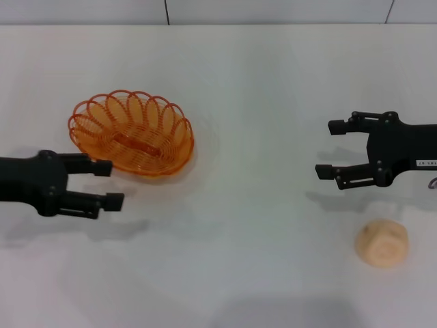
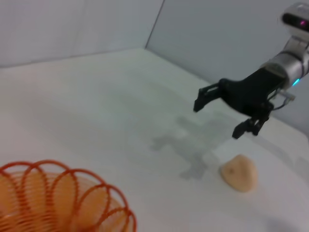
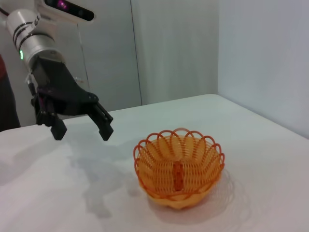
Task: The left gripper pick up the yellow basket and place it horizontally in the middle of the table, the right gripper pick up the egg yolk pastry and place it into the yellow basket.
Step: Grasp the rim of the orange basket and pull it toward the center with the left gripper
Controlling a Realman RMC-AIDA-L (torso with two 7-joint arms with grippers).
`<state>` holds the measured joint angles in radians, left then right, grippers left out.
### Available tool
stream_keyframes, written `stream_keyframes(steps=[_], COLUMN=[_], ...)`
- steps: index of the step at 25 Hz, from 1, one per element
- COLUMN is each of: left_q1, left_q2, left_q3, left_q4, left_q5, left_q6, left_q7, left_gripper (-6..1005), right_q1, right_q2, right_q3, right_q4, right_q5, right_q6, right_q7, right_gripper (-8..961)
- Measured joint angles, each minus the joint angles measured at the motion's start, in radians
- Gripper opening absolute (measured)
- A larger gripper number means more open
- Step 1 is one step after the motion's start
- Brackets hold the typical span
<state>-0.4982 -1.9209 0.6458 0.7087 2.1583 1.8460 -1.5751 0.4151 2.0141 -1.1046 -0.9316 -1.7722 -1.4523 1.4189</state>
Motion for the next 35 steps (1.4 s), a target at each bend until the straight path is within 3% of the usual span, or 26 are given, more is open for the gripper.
stream_keyframes(steps=[3,6,13,19,22,30,35], left_q1=[-0.001,-0.011,-0.061,-0.101,-0.123,-0.179,-0.196], left_q2=[0.013,0.042,0.129,0.166,0.18,0.193,0.2], left_q3=[0.001,0.002,0.0,-0.01,-0.011,-0.05,-0.054], left_q4=[0.067,0.113,0.174,0.212,0.236,0.283,0.301], left_q5=[0.021,0.033,0.124,0.243,0.315,0.517,0.564], left_q6=[0.027,0.059,0.094,0.094,0.093,0.081,0.059], left_q7=[-0.058,-0.107,-0.22,-0.271,-0.301,-0.32,-0.319], left_gripper=[871,870,870,869,869,868,868], right_q1=[0.0,-0.001,-0.001,-0.001,-0.003,-0.005,-0.006], right_q2=[0.0,0.0,0.0,0.0,0.0,0.0,0.0], right_q3=[-0.002,-0.003,-0.006,-0.007,-0.007,-0.008,-0.008], right_q4=[0.002,0.003,0.003,0.001,-0.002,-0.007,-0.008], right_q5=[0.008,0.01,0.011,0.024,0.036,0.049,0.057], right_q6=[0.004,0.006,0.008,0.005,0.003,0.0,0.0], right_q7=[0.0,0.0,0.0,0.0,0.0,0.002,0.004], right_gripper=[872,872,872,872,872,872,871])
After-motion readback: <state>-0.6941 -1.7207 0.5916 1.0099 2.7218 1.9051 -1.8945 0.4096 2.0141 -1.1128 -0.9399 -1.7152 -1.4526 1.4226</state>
